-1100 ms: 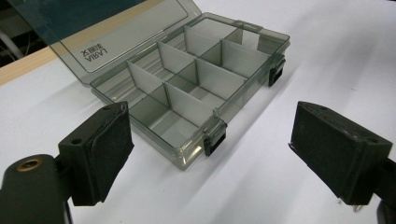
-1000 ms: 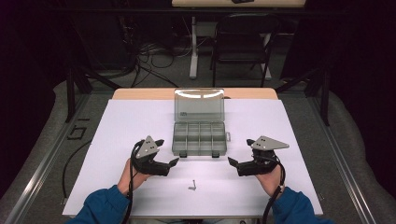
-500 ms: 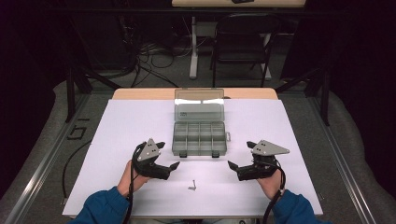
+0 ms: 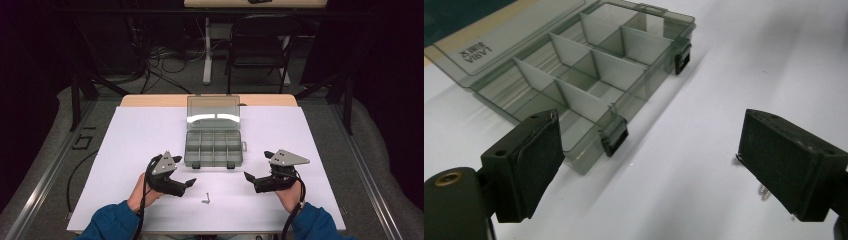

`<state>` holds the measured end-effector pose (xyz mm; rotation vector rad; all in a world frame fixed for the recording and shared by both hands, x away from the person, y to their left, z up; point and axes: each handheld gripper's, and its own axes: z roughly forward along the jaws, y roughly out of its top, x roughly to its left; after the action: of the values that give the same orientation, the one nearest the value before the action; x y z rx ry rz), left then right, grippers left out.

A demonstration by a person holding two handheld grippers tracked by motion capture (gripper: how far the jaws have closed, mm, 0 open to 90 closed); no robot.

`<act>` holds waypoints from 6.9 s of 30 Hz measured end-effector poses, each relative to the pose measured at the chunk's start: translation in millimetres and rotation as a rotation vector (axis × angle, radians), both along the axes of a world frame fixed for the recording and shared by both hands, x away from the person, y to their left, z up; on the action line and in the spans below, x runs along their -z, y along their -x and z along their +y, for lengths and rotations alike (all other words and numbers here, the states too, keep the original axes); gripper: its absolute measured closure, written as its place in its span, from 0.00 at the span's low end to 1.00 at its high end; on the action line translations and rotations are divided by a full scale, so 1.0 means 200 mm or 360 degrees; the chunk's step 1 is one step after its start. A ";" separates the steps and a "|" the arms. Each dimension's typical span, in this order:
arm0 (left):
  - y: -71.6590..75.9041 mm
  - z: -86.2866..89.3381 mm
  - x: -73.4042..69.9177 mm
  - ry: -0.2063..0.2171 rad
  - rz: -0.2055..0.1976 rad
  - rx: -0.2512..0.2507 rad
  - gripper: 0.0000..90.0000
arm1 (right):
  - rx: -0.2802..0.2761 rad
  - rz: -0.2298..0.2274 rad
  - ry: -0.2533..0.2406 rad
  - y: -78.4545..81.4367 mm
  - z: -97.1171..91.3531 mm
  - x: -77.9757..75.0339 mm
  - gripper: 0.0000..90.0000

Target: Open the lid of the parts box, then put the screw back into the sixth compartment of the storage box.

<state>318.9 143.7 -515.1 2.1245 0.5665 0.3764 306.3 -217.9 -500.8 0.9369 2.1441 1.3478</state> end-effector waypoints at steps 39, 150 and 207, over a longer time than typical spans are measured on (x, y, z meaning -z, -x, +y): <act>0.08 -0.19 0.04 -0.0282 0.0202 0.0476 0.16 | -0.0008 0.0028 -0.0012 0.00 -0.01 -0.01 0.00; 0.02 -0.28 0.07 -0.0589 0.0349 0.0832 0.97 | -0.0043 0.0075 -0.0027 -0.02 0.00 0.00 0.00; -0.24 -0.34 -0.17 -0.0637 0.0325 0.0696 0.97 | -0.0054 0.0058 -0.0038 -0.03 -0.01 0.00 0.00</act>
<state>367.0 74.9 -480.6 2.6127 0.1281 0.0234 311.5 -220.7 -501.6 0.9453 2.1853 1.3854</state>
